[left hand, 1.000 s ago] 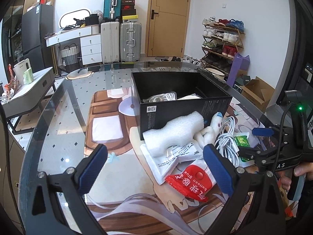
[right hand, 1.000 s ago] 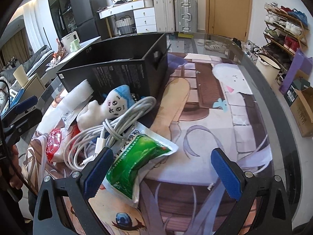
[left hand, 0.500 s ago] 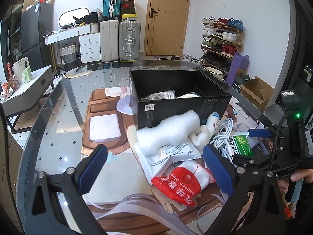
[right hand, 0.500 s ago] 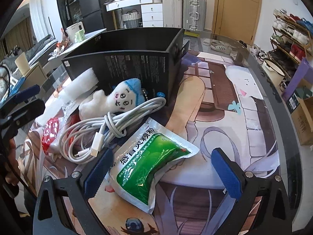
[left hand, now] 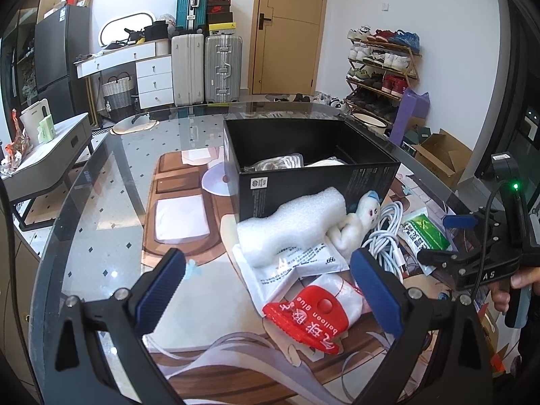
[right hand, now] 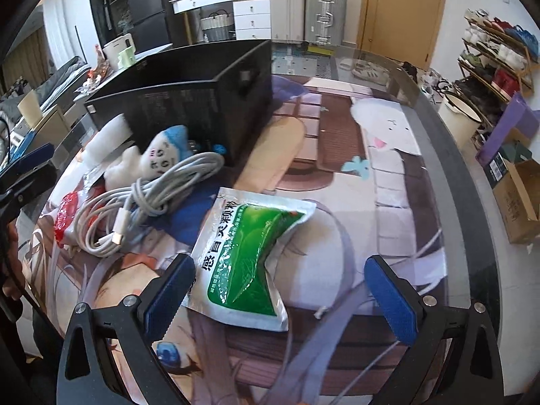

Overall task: Organize soft objects
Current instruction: 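Move the right tool toward the green medicine sachet, then close the right gripper on the green sachet and lift it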

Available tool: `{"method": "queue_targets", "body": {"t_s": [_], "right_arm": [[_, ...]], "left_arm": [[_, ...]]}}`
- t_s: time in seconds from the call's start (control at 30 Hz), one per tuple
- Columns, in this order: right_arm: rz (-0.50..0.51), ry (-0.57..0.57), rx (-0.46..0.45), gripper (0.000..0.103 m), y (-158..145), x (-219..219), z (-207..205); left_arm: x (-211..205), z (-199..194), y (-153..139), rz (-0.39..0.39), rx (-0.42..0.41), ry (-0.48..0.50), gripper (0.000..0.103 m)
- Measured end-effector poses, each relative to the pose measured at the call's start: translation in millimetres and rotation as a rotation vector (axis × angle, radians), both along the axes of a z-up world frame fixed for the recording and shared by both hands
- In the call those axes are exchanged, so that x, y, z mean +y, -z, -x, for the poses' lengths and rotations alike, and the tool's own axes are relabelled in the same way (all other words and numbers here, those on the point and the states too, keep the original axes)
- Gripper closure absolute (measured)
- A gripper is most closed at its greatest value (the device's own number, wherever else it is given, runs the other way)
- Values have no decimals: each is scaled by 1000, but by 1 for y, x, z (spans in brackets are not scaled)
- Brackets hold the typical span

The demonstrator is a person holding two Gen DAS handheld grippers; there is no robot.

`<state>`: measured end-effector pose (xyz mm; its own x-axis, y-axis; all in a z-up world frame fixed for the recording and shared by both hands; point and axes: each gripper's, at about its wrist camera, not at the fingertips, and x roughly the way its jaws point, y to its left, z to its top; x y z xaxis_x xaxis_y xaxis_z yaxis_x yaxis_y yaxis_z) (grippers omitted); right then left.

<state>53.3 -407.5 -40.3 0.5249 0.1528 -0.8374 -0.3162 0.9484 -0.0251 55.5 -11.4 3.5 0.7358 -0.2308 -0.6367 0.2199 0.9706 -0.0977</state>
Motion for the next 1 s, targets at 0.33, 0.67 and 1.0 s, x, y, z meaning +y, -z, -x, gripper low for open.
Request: {"method": "queue_targets", "body": {"t_s": [0.33,0.67,1.0], "right_arm": [[-11,-10,-14,1,1,16,2],[-15,-16,-22,2,2,21,3],[-29,-16,-84,52,-6,19,15]], "left_arm": [[-6,5,1,-20,4,38,4],[-6,4,3,-10,8,33,4],[-4,4,5,-11,9,32,4]]}}
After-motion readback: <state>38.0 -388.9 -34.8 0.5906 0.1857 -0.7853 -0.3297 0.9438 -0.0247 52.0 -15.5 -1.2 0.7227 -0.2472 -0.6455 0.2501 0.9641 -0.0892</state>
